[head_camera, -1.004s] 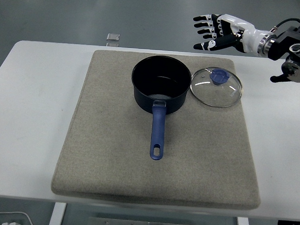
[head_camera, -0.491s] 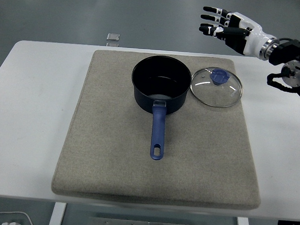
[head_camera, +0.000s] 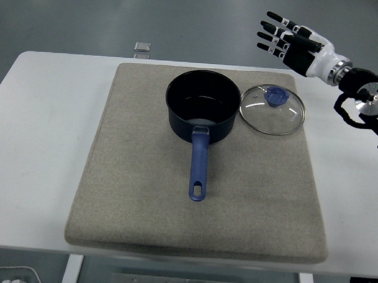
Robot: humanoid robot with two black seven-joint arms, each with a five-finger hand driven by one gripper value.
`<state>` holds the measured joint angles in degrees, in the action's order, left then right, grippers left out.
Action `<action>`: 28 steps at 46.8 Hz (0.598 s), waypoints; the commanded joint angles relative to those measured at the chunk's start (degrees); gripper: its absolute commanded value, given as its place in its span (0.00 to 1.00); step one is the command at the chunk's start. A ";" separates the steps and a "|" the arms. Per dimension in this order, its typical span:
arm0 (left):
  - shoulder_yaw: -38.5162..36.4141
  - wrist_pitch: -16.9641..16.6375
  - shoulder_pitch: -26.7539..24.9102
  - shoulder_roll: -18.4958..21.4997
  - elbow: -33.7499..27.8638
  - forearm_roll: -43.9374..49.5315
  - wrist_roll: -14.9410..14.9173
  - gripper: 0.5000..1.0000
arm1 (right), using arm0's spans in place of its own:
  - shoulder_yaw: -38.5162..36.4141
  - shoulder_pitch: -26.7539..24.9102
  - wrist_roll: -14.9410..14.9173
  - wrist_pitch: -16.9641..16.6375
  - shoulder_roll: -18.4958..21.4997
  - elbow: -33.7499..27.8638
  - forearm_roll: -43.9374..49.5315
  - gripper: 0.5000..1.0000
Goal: Lift the pot lid and place it to the right of the pot.
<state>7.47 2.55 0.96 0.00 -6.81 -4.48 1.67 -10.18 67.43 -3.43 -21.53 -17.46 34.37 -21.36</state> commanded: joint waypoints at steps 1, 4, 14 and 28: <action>0.00 0.00 0.00 0.00 0.04 0.00 0.00 1.00 | -0.28 -0.20 -0.17 0.00 0.06 0.00 -0.18 0.83; 0.00 0.00 0.00 0.00 0.04 0.00 0.00 1.00 | -0.98 -0.72 -0.43 0.35 -0.03 0.00 0.17 0.83; 0.00 0.00 0.00 0.00 0.04 0.00 0.00 1.00 | -1.60 -1.34 -0.61 0.44 -0.11 0.00 0.70 0.83; 0.00 0.00 0.00 0.00 -0.05 0.00 0.00 1.00 | -1.69 -1.69 -0.70 -0.18 0.06 0.08 0.61 0.83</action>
<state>7.47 2.55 0.97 0.00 -6.79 -4.48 1.67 -11.83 65.90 -4.13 -21.71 -17.40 34.45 -20.73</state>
